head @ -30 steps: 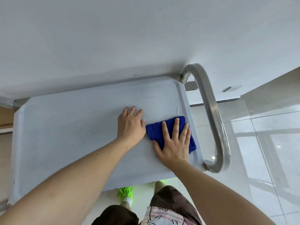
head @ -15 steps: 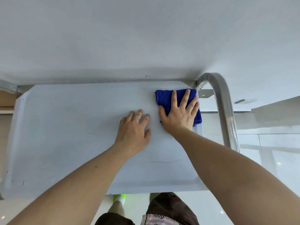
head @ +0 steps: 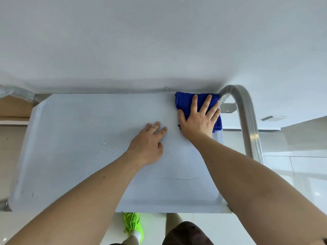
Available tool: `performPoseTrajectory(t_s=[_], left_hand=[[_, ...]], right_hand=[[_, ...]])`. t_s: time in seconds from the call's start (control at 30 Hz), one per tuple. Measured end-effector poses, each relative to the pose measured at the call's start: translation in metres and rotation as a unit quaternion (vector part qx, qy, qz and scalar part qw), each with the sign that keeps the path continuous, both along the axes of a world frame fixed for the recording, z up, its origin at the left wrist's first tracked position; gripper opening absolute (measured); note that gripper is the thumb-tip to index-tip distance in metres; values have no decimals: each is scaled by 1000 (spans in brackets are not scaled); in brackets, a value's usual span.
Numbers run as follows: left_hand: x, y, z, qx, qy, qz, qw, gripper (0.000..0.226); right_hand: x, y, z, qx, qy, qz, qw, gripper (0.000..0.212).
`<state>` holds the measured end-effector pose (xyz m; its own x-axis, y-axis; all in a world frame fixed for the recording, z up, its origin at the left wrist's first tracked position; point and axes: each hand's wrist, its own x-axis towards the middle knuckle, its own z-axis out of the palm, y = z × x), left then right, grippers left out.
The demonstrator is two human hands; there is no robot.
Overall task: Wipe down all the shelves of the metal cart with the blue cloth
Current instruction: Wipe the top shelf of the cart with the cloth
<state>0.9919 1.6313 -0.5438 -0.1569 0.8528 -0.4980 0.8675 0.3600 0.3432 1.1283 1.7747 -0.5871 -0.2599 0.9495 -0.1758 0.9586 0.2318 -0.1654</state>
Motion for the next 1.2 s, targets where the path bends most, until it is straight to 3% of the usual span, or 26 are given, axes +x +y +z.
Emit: performPoseTrajectory(t_s=[0.27,0.5,0.83,1.07,1.2], left_hand=[[0,0,-9,-29,6,-13,999,68],[4,2,3,-52,12,-22,998,99],[2,0,-2,-46,27,-39,998,100],[-2,1,-3,-50,11,-43,998,99],[-12,2,1,-47,-28,-43,998,88]], right_hand=[[44,-72,2,-17,-12,-7,1000,80],[74,-153,8,-40,-4,-44,998,80],[68,-259,17,-109,-32,-119,986,75],[45,-294,32,-136,-62,-62,987,75],[51,-282,32,-71,-74,11,995,73]])
